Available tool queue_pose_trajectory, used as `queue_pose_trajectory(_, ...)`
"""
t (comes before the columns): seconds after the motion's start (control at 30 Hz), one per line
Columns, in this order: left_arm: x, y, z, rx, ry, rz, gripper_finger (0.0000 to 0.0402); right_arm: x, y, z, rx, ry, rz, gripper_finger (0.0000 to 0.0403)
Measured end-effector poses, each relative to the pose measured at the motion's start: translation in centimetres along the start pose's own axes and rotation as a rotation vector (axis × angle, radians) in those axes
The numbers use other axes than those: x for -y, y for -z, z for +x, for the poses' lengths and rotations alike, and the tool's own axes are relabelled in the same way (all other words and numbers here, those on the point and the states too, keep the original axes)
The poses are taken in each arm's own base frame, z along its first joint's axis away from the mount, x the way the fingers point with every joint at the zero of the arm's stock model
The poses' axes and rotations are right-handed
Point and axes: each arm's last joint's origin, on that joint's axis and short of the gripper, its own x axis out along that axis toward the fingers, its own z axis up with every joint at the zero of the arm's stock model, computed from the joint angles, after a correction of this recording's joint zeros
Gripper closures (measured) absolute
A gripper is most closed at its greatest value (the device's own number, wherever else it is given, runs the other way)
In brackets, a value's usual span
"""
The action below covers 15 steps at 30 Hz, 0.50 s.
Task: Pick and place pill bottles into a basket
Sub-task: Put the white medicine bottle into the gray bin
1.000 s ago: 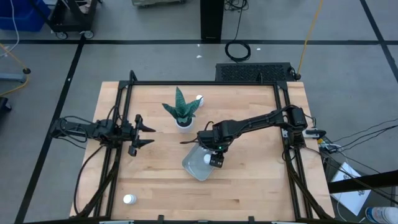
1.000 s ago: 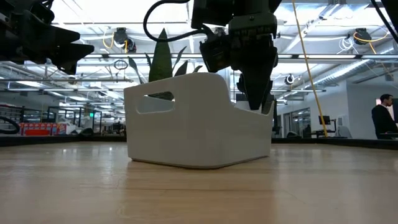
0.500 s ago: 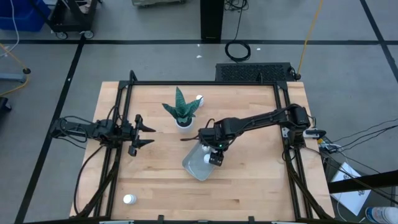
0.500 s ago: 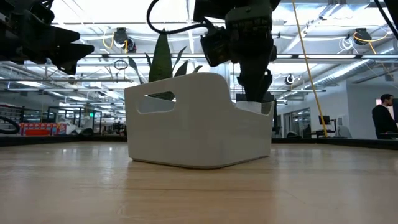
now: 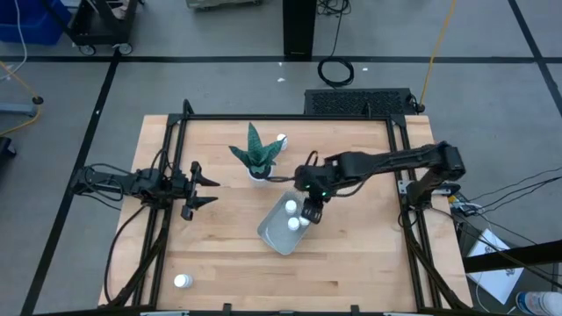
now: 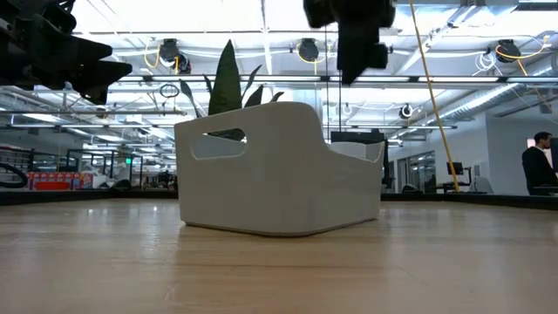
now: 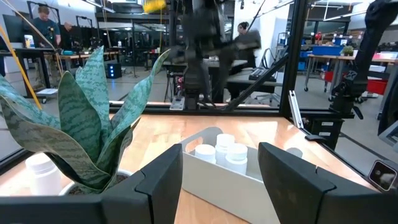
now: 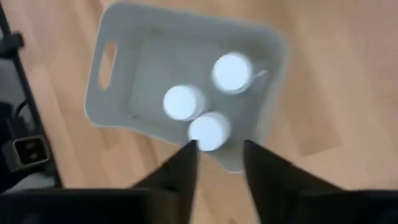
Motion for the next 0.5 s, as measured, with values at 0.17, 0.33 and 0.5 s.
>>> queue_pose_trajectory(0.17, 0.0, 0.0, 0.0, 0.0, 0.0, 0.0, 0.0188, 0.7, 1.1, -3.2, 0.138, 0.09, 0.0, 0.0391)
queue_pose_trajectory(0.33, 0.0, 0.0, 0.0, 0.0, 0.0, 0.0, 0.0188, 1.0, 3.3, -4.2, 0.444, -0.058, -0.094, 0.04)
queue_pose_trajectory(0.5, 0.0, 0.0, 0.0, 0.0, 0.0, 0.0, 0.0188, 4.0, 8.9, -3.0, 0.539, -0.015, -0.126, 0.0402)
